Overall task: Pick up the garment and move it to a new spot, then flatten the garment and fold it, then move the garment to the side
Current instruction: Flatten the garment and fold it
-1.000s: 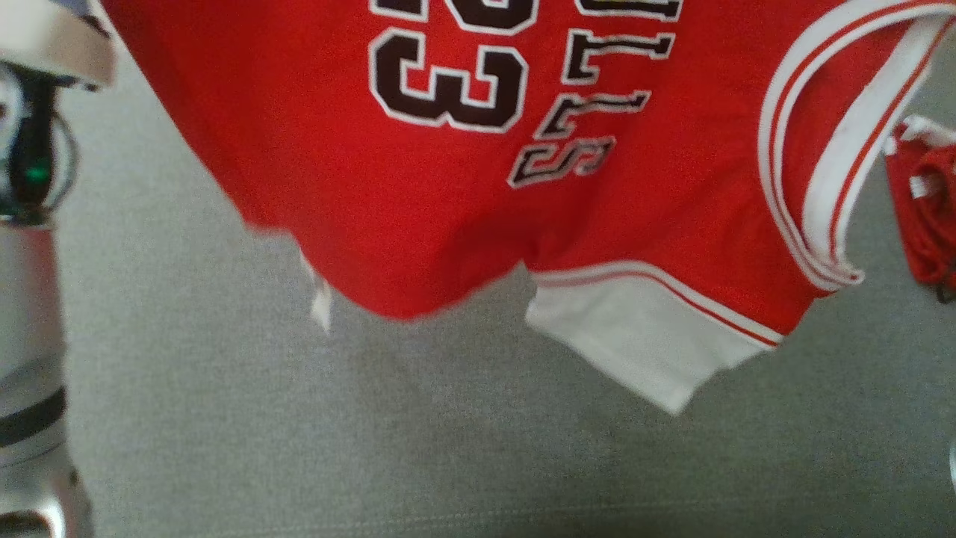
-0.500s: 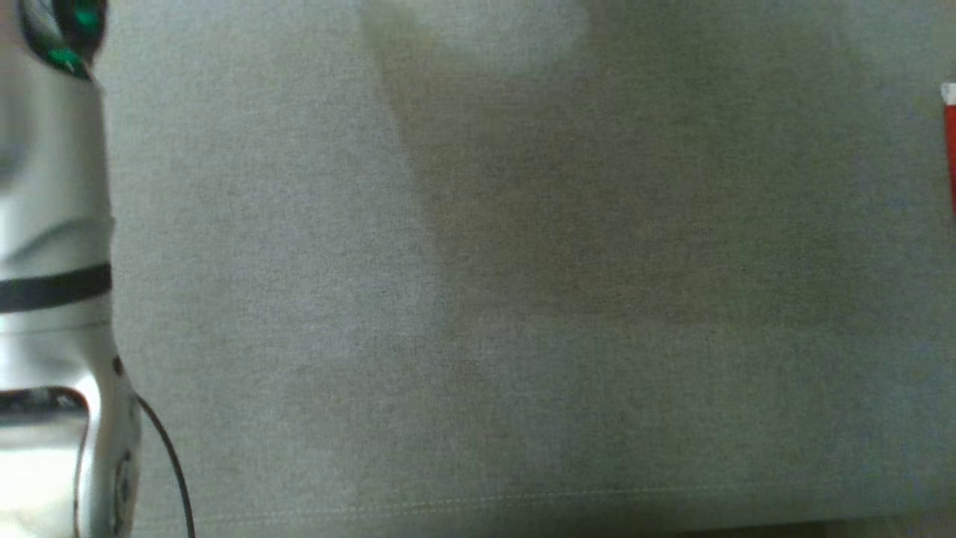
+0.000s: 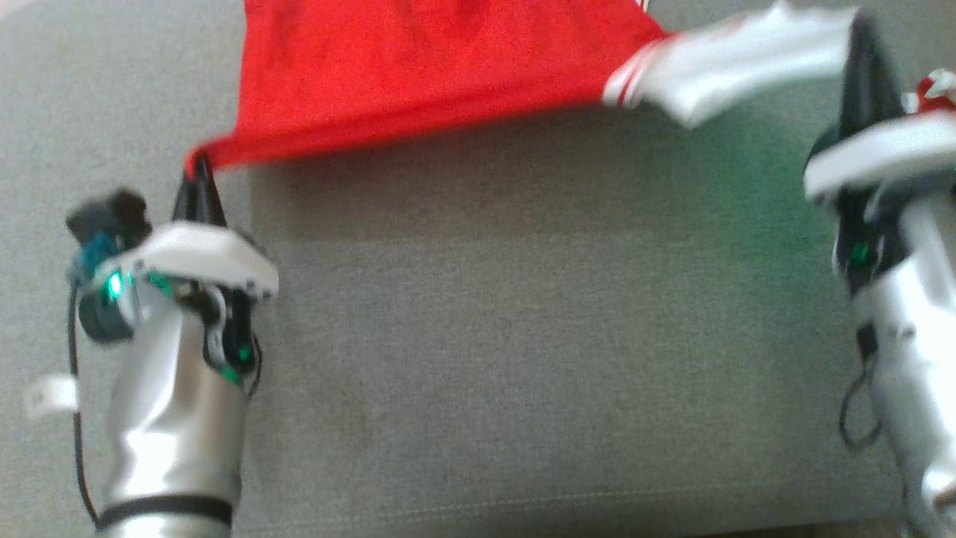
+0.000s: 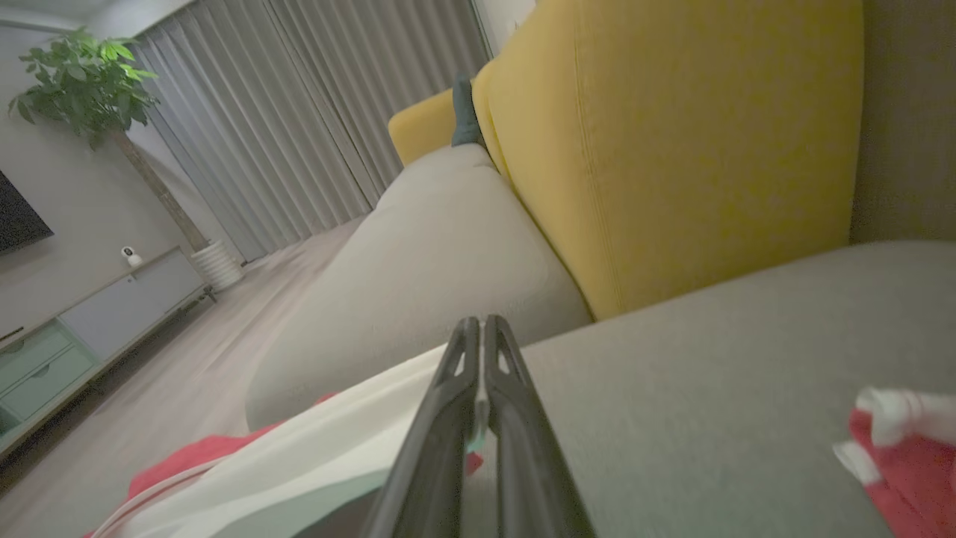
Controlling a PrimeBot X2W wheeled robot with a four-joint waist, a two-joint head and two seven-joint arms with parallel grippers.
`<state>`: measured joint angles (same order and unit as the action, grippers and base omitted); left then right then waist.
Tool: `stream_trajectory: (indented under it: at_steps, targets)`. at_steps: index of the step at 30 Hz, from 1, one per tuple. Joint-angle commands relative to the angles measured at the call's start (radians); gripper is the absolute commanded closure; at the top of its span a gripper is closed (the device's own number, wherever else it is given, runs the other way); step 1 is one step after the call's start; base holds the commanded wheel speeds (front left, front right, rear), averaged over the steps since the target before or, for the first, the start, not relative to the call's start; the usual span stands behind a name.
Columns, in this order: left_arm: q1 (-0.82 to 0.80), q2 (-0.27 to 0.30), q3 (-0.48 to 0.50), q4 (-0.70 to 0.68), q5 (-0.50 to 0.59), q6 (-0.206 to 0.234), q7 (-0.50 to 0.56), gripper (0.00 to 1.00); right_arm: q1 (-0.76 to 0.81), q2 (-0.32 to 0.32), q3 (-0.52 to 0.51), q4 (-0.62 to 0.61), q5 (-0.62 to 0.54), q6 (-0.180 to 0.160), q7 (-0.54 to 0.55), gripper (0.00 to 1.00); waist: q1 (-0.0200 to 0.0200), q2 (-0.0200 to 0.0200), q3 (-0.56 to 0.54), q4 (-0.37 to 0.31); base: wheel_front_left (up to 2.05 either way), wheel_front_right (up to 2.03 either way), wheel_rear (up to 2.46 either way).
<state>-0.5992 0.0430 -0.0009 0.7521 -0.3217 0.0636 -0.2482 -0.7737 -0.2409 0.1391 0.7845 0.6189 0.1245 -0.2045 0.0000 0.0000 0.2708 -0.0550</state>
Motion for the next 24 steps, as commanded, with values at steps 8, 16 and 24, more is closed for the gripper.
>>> stream_trajectory:
  at_steps: [8,16,24]
  targets:
    - [0.213,0.011,0.062,-0.116,0.024,0.029,-0.013,1.00,0.328,-0.052,0.094,-0.128,0.145,0.006,0.027,1.00,0.0000,0.0000,-0.111,0.003,0.00,0.00,0.00]
    - [0.390,0.008,0.019,-0.165,-0.038,0.043,-0.013,1.00,0.533,-0.030,0.117,-0.186,0.189,0.006,0.062,1.00,0.0000,0.0000,-0.194,0.003,0.00,0.00,0.00]
    - [0.556,0.007,-0.047,-0.267,-0.023,0.086,-0.013,1.00,0.679,-0.060,0.066,-0.285,0.202,0.006,0.148,1.00,0.0000,0.0000,-0.238,0.004,0.00,0.00,0.00]
